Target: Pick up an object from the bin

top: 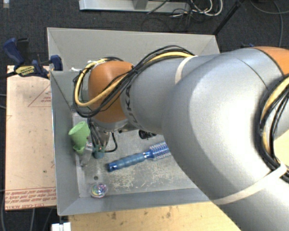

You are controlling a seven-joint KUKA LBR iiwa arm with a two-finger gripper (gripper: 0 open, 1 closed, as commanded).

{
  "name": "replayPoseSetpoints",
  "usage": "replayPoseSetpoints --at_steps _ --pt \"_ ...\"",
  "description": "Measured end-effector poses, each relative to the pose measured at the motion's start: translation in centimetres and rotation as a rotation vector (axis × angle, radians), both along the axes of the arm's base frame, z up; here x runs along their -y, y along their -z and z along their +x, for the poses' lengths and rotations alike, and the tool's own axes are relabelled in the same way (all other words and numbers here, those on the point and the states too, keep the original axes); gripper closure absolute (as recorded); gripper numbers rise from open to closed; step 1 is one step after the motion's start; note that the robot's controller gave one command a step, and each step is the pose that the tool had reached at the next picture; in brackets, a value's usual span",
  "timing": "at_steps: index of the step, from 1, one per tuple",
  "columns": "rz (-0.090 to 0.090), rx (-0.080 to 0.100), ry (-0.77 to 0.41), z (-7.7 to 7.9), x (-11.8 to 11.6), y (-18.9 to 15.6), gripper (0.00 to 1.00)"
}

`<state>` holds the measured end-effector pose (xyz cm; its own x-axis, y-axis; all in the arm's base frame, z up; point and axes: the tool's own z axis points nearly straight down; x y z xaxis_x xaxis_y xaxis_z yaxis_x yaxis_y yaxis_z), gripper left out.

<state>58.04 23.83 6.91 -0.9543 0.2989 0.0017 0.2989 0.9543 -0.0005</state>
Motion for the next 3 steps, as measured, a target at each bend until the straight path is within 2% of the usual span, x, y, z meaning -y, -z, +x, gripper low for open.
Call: replayPoseSetpoints --at_steps 1,2,3 --pt "0.0 0.0 0.073 -1.4 2.5 0.0 0.0" --pt "-0.002 0.006 0.075 -1.1 2.7 -0.3 1.0" --pt "0.003 0.008 0.074 -1.0 2.6 -5.7 1.0"
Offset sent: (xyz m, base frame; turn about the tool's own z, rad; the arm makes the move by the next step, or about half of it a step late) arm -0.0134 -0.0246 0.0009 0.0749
